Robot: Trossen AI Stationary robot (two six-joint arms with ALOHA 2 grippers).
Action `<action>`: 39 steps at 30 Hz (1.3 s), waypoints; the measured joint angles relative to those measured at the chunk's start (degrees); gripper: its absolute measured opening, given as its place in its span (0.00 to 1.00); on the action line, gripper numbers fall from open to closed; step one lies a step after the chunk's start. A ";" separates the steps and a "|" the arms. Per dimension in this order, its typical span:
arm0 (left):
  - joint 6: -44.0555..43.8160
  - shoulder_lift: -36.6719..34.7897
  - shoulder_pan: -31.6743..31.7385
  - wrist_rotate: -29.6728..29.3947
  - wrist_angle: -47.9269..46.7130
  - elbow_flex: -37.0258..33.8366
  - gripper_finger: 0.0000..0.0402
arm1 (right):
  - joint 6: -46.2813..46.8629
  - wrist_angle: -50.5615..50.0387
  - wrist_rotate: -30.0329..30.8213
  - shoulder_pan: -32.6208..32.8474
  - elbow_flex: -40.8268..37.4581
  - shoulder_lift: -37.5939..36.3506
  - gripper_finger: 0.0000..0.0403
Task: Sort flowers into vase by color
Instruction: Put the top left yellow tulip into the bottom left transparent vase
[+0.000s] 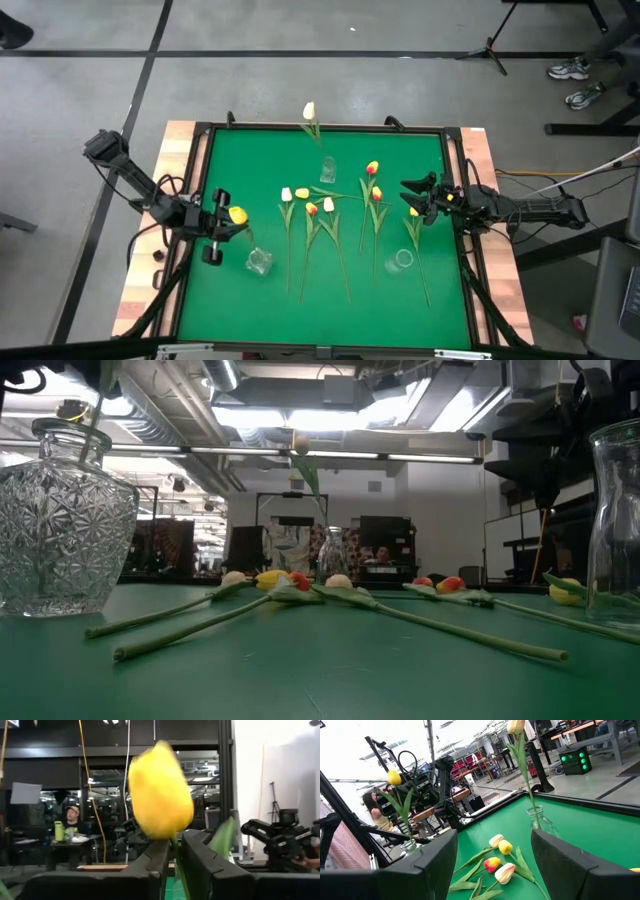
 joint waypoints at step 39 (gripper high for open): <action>-8.89 -0.13 -3.58 -8.69 -8.71 7.17 0.31 | -2.47 -0.04 -3.33 -0.02 0.00 0.00 0.63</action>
